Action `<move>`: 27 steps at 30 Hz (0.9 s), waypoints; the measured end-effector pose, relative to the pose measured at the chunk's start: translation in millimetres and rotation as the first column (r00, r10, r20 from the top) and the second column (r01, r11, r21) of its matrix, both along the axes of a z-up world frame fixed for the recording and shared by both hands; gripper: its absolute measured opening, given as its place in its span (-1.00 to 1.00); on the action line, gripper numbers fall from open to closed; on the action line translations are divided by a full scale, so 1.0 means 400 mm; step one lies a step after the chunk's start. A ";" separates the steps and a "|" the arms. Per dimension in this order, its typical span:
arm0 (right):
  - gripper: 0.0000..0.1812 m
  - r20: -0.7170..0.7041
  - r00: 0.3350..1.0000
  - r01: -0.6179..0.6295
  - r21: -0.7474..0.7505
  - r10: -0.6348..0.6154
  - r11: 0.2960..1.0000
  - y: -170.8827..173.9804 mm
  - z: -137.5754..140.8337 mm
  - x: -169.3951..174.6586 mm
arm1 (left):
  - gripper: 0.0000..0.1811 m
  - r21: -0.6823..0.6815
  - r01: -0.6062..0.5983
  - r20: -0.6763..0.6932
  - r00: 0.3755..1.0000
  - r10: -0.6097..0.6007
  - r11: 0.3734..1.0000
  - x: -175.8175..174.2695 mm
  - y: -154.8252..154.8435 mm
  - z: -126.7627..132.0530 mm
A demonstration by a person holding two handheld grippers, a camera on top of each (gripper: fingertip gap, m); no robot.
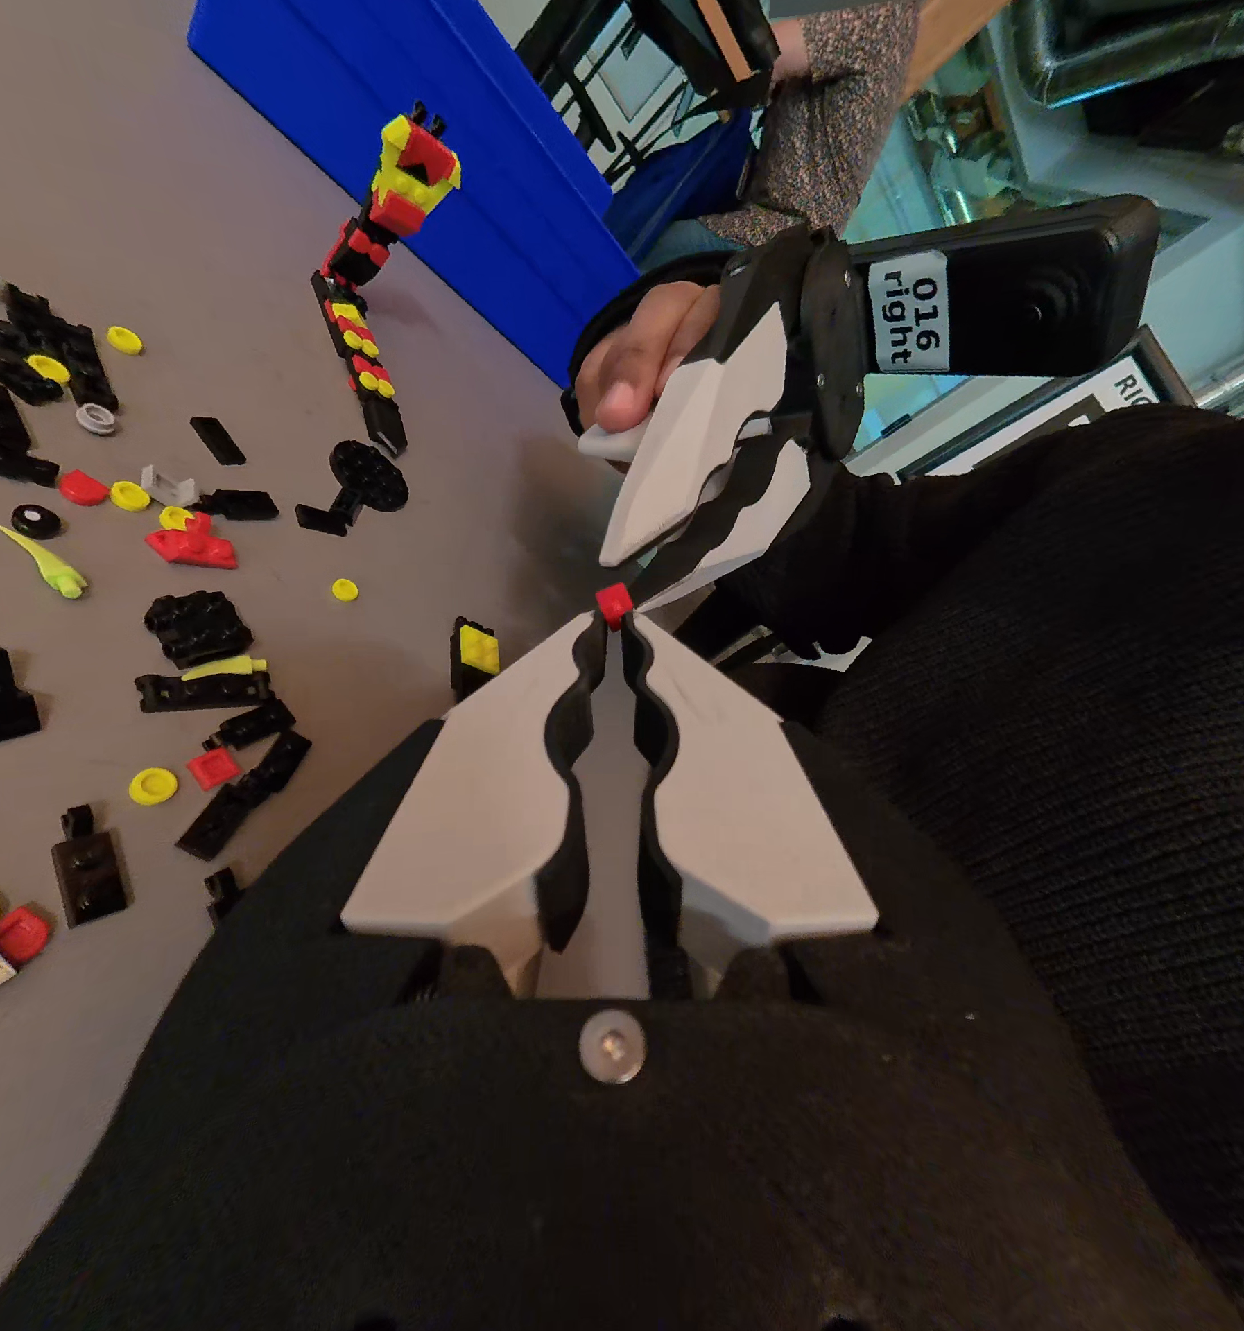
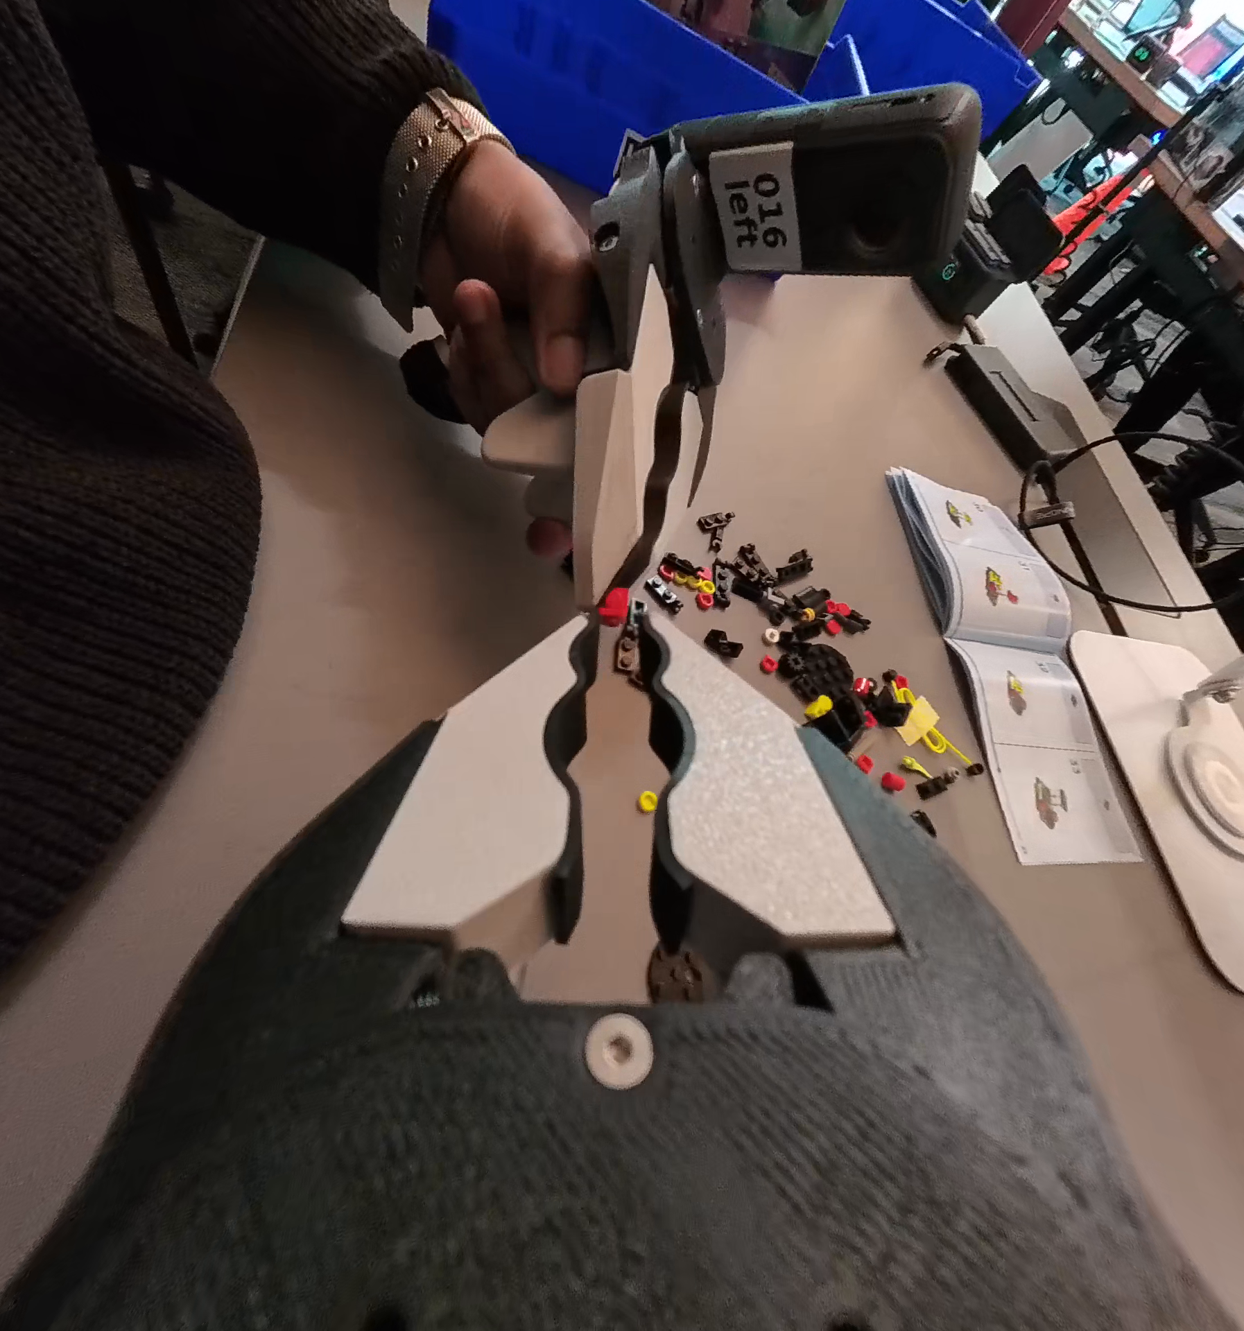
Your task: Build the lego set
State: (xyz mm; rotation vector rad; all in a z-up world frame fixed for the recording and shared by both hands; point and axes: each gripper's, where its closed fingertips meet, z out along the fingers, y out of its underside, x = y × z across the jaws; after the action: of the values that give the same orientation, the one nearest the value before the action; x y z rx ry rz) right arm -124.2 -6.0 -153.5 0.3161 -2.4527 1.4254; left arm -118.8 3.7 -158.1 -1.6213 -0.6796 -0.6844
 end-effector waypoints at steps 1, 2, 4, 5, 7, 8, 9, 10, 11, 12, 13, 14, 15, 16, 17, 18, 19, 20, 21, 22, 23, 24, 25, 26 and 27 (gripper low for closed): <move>-0.92 0.003 1.000 -0.005 0.002 0.005 1.000 0.000 -0.001 0.003 | -1.00 0.001 0.001 0.003 1.000 -0.001 1.000 0.001 0.000 0.000; -0.93 0.005 1.000 -0.010 0.005 0.010 1.000 -0.001 -0.002 0.005 | -1.00 0.002 0.003 0.007 1.000 -0.003 1.000 0.001 0.000 -0.001; -0.93 0.003 1.000 -0.012 0.011 0.012 1.000 -0.003 -0.006 0.007 | -1.00 -0.002 0.005 0.009 1.000 -0.005 1.000 0.002 0.000 -0.002; -0.93 0.004 1.000 -0.015 0.012 0.014 1.000 -0.004 -0.007 0.008 | -1.00 -0.001 0.011 0.010 1.000 -0.011 1.000 0.005 0.002 -0.002; -0.93 0.006 1.000 -0.017 0.021 0.016 1.000 -0.003 -0.011 0.009 | -1.00 -0.014 0.011 0.002 1.000 -0.011 1.000 0.006 0.003 -0.006; -0.94 0.008 1.000 -0.017 0.021 0.017 1.000 -0.003 -0.010 0.010 | -1.00 -0.014 0.012 0.002 1.000 -0.012 1.000 0.006 0.003 -0.006; -0.94 0.009 1.000 -0.016 0.020 0.016 1.000 -0.002 -0.008 0.010 | -1.00 -0.010 0.012 0.004 1.000 -0.012 1.000 0.006 0.003 -0.003; -0.94 0.013 1.000 -0.013 0.019 0.013 1.000 -0.002 -0.007 0.009 | -1.00 -0.005 0.008 0.008 1.000 -0.008 1.000 0.005 0.004 -0.002; -0.94 0.020 1.000 -0.006 0.019 0.005 1.000 -0.001 -0.006 0.006 | -1.00 -0.005 -0.002 0.007 1.000 0.002 1.000 0.003 0.005 -0.001; -0.94 0.023 1.000 0.011 0.021 -0.012 1.000 0.002 -0.007 -0.002 | -1.00 -0.014 -0.022 0.002 1.000 0.022 1.000 -0.004 0.006 -0.003; -0.94 0.021 0.999 0.048 0.023 -0.048 0.999 0.007 -0.007 -0.017 | -0.93 -0.034 -0.049 -0.012 0.999 0.049 0.998 -0.013 0.006 -0.010; -0.94 0.017 0.995 0.096 0.029 -0.096 0.995 0.017 -0.008 -0.036 | -0.83 -0.063 -0.070 -0.033 0.997 0.068 0.996 -0.019 0.006 -0.018; -0.94 0.020 0.989 0.143 0.035 -0.144 0.989 0.030 -0.010 -0.054 | -0.77 -0.097 -0.083 -0.061 0.995 0.077 0.992 -0.023 0.005 -0.029; -0.94 0.031 0.979 0.201 0.039 -0.202 0.979 0.046 -0.012 -0.072 | -0.76 -0.137 -0.095 -0.101 0.992 0.081 0.986 -0.025 0.006 -0.042; -0.94 0.054 0.963 0.263 0.044 -0.265 0.964 0.064 -0.014 -0.089 | -0.75 -0.181 -0.102 -0.147 0.986 0.076 0.978 -0.024 0.009 -0.057; -0.94 0.088 0.942 0.321 0.048 -0.324 0.946 0.081 -0.017 -0.099 | -0.73 -0.230 -0.103 -0.191 0.980 0.059 0.968 -0.018 0.014 -0.074; -0.94 0.129 0.916 0.377 0.046 -0.380 0.925 0.098 -0.017 -0.104 | -0.69 -0.287 -0.099 -0.232 0.972 0.031 0.953 -0.009 0.021 -0.095; -0.94 0.183 0.889 0.420 0.038 -0.420 0.907 0.109 -0.016 -0.099 | -0.64 -0.343 -0.094 -0.270 0.963 -0.002 0.935 0.001 0.028 -0.117; -0.94 0.245 0.862 0.452 0.029 -0.444 0.892 0.116 -0.017 -0.087 | -0.60 -0.394 -0.097 -0.308 0.951 -0.032 0.914 0.008 0.034 -0.137; -0.95 0.308 0.832 0.478 0.026 -0.462 0.878 0.119 -0.023 -0.070 | -0.57 -0.437 -0.111 -0.346 0.937 -0.052 0.893 0.011 0.038 -0.154; -0.94 0.366 0.802 0.495 0.032 -0.471 0.868 0.120 -0.033 -0.050 | -0.56 -0.465 -0.128 -0.379 0.923 -0.066 0.876 0.012 0.043 -0.165; -0.94 0.414 0.774 0.508 0.048 -0.480 0.860 0.120 -0.049 -0.029 | -0.56 -0.485 -0.138 -0.400 0.913 -0.079 0.863 0.014 0.049 -0.173; -0.94 0.450 0.745 0.519 0.073 -0.492 0.852 0.119 -0.069 -0.009 | -0.56 -0.502 -0.139 -0.406 0.909 -0.090 0.854 0.018 0.054 -0.179; -0.94 0.479 0.720 0.519 0.109 -0.503 0.848 0.117 -0.093 0.012 | -0.55 -0.515 -0.127 -0.396 0.912 -0.103 0.848 0.026 0.059 -0.184; -0.94 0.493 0.701 0.515 0.150 -0.515 0.844 0.115 -0.118 0.031 | -0.55 -0.522 -0.107 -0.377 0.919 -0.116 0.846 0.036 0.064 -0.188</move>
State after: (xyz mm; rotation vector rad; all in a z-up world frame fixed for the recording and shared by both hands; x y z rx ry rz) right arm -111.6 39.9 -200.8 -0.8217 -2.6105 1.3617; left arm -104.4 29.4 -233.1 -2.1991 -0.5911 -0.1418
